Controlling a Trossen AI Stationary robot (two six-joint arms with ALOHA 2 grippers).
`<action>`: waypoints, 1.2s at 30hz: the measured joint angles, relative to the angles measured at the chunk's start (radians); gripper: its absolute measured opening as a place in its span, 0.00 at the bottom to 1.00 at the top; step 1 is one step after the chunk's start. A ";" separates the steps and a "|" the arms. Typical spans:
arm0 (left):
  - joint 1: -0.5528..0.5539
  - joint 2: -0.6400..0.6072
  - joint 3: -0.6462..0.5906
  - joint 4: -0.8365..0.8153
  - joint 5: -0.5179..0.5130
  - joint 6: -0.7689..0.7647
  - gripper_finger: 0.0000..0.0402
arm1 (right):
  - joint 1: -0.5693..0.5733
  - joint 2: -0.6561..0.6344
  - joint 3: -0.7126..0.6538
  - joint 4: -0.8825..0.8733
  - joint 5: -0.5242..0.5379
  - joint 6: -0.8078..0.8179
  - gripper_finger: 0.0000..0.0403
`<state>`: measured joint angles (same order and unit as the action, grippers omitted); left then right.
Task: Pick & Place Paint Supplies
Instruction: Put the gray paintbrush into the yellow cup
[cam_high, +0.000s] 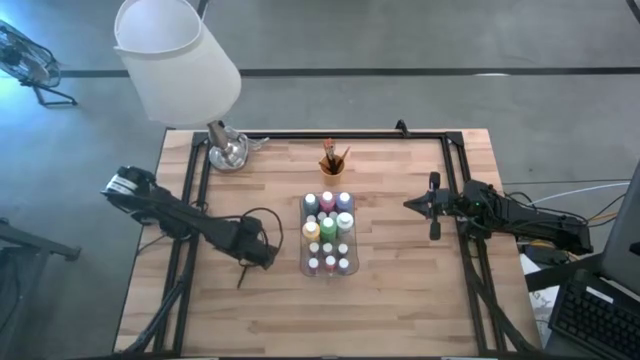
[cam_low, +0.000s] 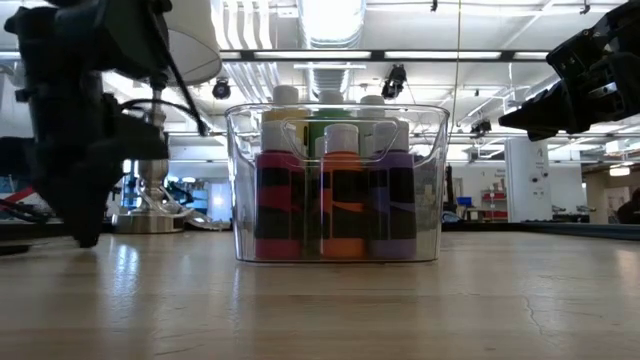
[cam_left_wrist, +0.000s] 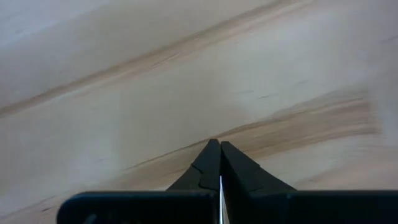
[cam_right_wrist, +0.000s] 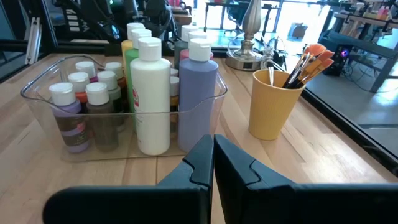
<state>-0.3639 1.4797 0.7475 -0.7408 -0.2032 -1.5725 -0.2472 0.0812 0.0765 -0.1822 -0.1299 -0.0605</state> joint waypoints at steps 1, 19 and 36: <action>0.000 -0.010 0.006 0.000 -0.008 0.003 0.01 | 0.000 0.000 0.000 0.000 0.000 0.000 0.02; 0.062 -0.053 0.052 -0.019 -0.154 0.160 0.01 | 0.000 0.000 0.000 0.000 0.000 0.000 0.02; 0.264 -0.061 0.102 -0.020 -0.366 0.439 0.01 | 0.000 0.000 0.000 0.000 0.000 0.000 0.02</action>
<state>-0.0995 1.4185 0.8496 -0.7610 -0.5694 -1.1331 -0.2474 0.0814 0.0765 -0.1818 -0.1299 -0.0605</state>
